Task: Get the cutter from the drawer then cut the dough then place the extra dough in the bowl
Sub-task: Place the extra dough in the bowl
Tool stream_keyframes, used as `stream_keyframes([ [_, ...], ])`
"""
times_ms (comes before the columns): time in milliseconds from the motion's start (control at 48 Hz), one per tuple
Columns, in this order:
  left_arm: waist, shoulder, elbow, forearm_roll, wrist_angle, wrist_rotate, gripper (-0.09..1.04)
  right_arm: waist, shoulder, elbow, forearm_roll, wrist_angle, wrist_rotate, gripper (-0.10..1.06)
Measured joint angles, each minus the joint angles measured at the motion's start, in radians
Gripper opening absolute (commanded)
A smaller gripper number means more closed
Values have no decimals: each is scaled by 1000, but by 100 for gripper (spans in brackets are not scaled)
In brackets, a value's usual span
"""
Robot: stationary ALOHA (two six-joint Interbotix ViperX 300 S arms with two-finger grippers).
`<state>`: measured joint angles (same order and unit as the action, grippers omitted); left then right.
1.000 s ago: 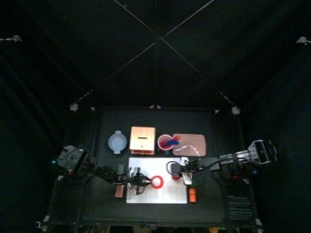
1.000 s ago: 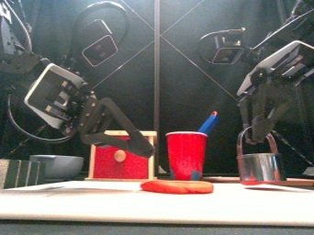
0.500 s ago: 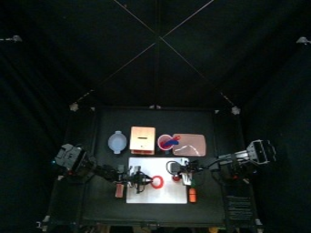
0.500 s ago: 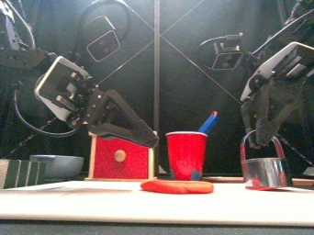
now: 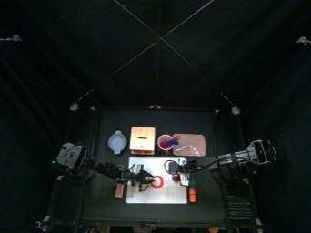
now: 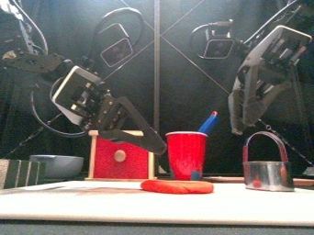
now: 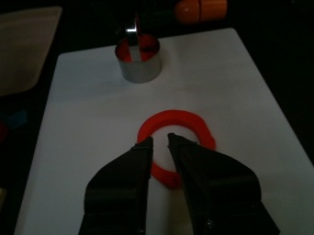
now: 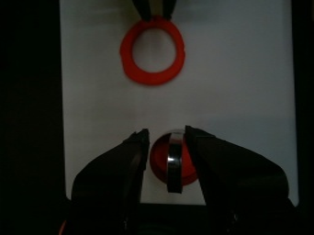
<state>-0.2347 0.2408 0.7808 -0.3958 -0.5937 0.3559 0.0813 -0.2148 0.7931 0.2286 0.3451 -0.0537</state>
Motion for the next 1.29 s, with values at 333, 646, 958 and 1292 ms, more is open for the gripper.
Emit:
stream_keyframes([
  [333, 60, 26, -71, 3, 189, 83, 86, -5, 12, -3, 6, -117, -2, 76],
  [646, 64, 49, -100, -9, 273, 81, 84, -2, 31, 6, 6, -144, -2, 76],
  [958, 64, 58, -110, -17, 291, 81, 67, -2, 57, 6, 5, -150, -3, 76],
  [1292, 66, 57, -114, -17, 310, 83, 56, 0, 58, 6, 5, -149, -3, 76],
])
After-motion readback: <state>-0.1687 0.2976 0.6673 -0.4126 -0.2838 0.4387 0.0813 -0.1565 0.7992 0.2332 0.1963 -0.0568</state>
